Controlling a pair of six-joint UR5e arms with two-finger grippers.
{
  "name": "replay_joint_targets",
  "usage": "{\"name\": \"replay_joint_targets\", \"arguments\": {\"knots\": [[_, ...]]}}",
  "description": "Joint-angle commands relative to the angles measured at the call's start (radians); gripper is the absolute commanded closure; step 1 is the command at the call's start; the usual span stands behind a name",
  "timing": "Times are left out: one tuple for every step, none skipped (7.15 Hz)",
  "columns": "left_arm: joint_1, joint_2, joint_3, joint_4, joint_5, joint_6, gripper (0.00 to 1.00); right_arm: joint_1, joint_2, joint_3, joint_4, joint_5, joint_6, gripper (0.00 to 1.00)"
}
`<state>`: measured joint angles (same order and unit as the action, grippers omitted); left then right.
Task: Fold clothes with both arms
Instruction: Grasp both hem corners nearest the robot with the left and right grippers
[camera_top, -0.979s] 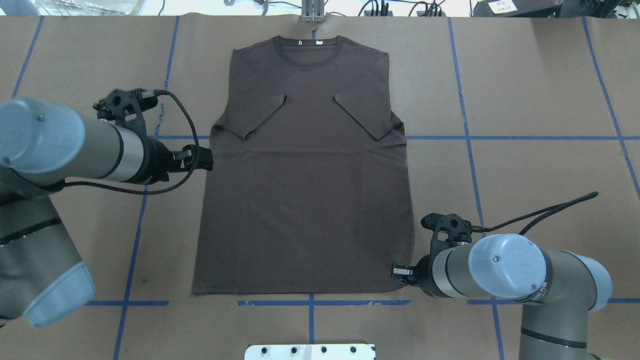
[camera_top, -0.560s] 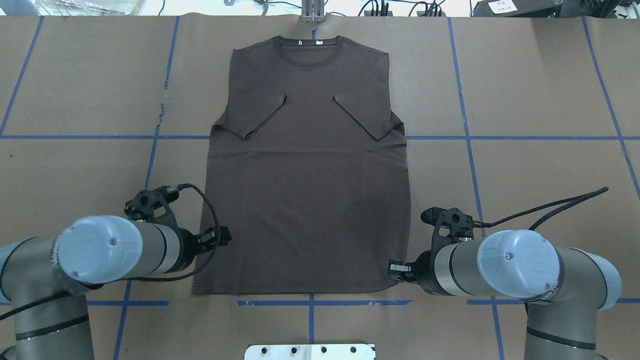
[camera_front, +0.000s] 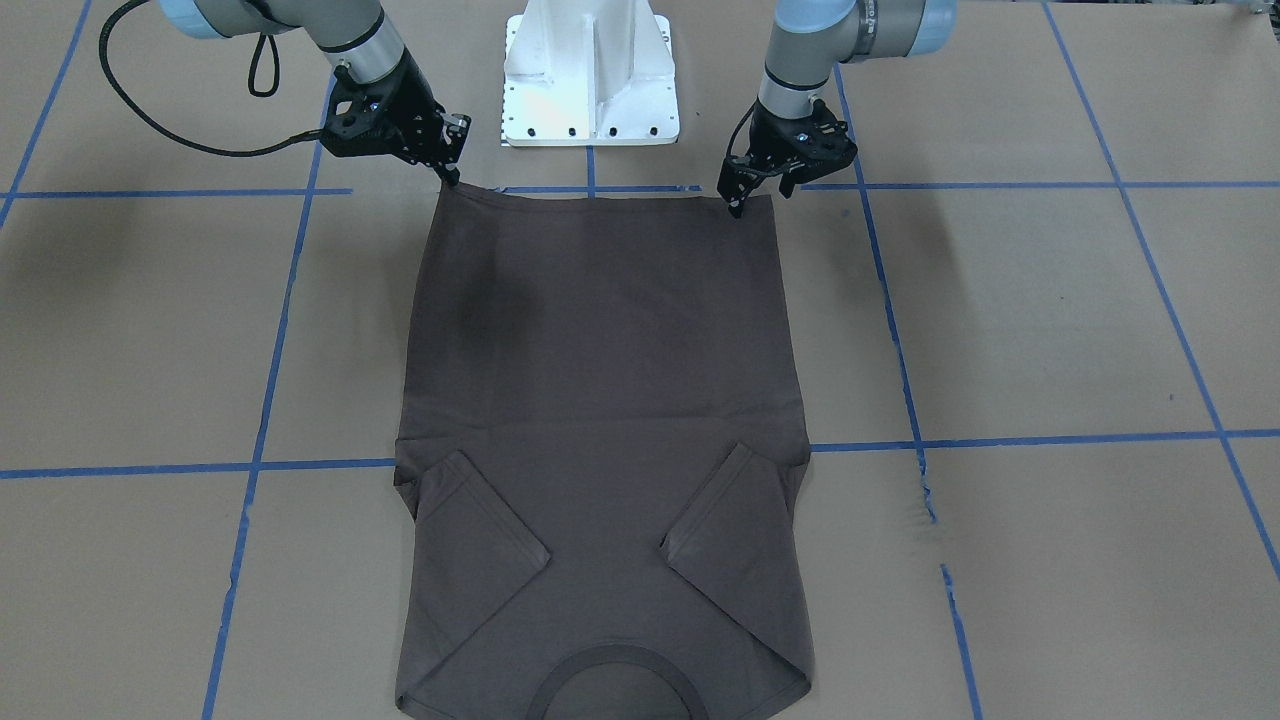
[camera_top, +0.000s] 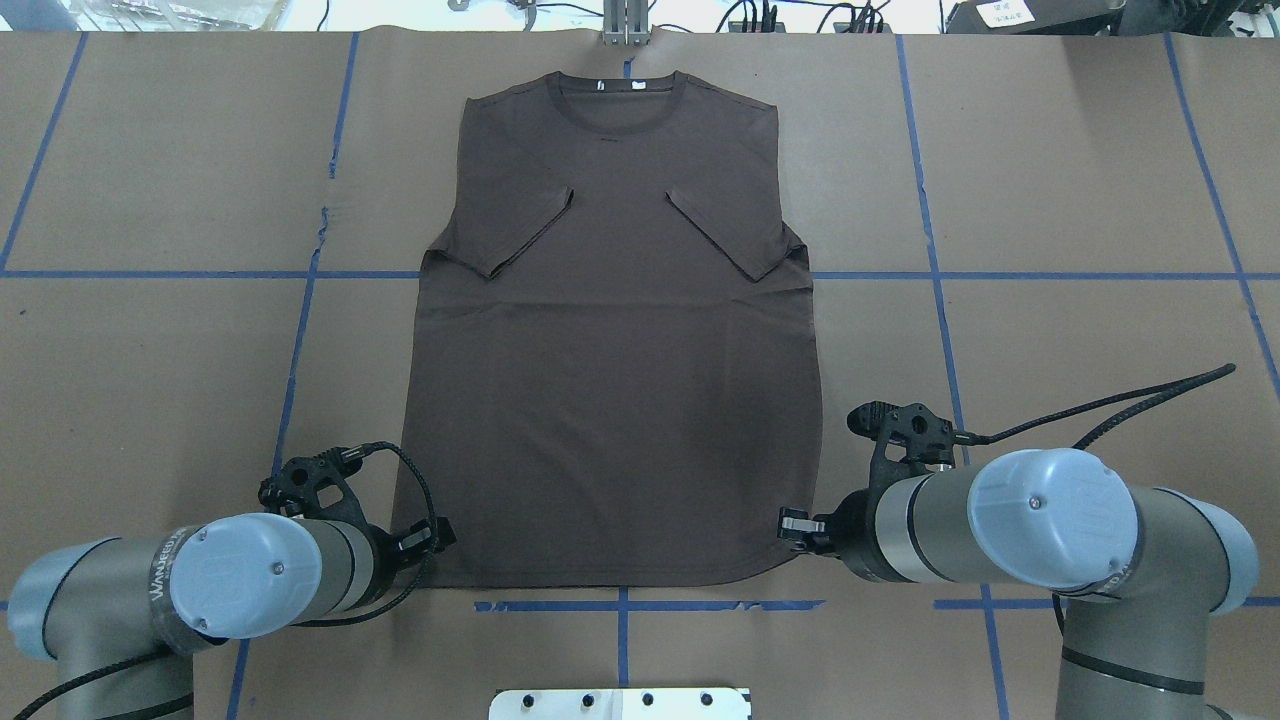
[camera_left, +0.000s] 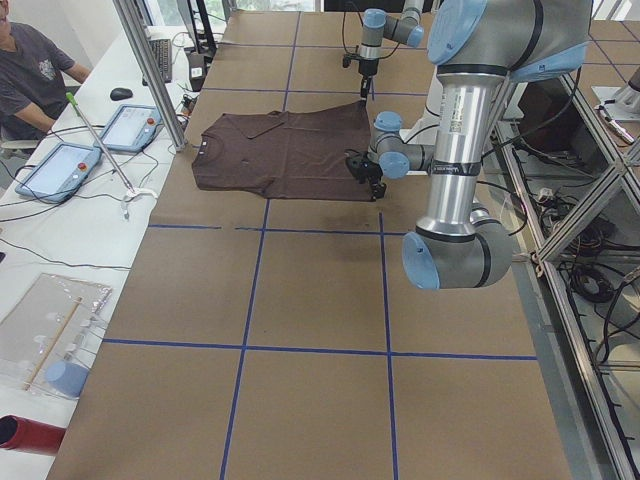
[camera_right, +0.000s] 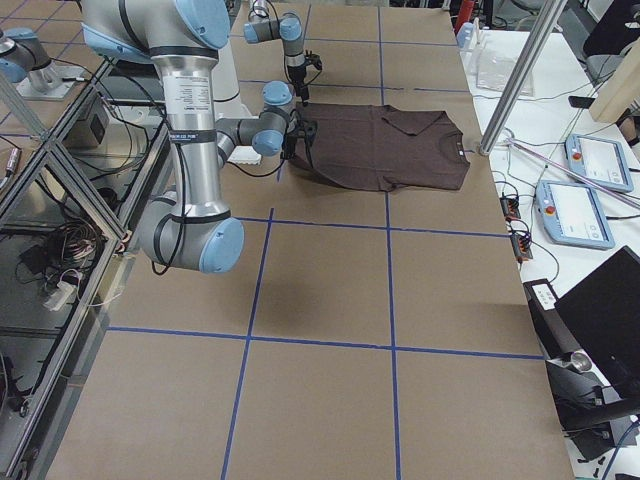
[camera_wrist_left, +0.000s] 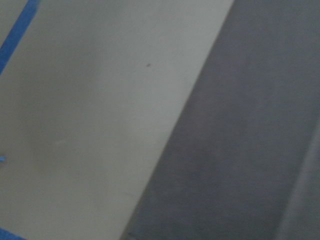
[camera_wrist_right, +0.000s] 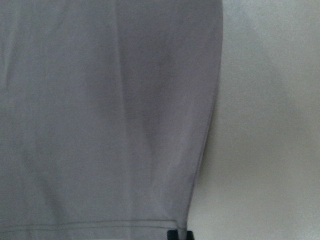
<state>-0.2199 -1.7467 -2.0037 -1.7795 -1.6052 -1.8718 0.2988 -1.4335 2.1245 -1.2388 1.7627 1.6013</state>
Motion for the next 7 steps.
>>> {"name": "replay_joint_targets", "arguments": {"knots": [[0.001,0.003,0.011,0.000,0.002,0.000,0.15,0.000,0.002,0.002,-0.001,0.000,-0.001,1.00],[0.001,0.003,0.008,0.000,0.002,0.000,0.18,0.000,0.001,0.002,-0.001,0.000,-0.001,1.00],[0.001,0.003,0.005,0.000,0.002,0.000,0.21,0.000,0.001,0.002,-0.001,0.001,-0.001,1.00],[0.002,0.001,0.003,0.012,0.002,-0.001,0.42,0.003,-0.001,0.002,-0.002,0.001,-0.001,1.00],[0.005,-0.003,0.000,0.040,0.002,-0.001,0.75,0.003,-0.001,0.002,-0.002,0.001,-0.001,1.00],[0.005,-0.005,-0.001,0.044,0.002,-0.001,0.97,0.005,0.001,0.003,-0.001,0.001,-0.001,1.00],[0.005,-0.005,-0.003,0.046,0.002,0.000,1.00,0.005,0.001,0.003,-0.001,0.001,-0.001,1.00]]}}
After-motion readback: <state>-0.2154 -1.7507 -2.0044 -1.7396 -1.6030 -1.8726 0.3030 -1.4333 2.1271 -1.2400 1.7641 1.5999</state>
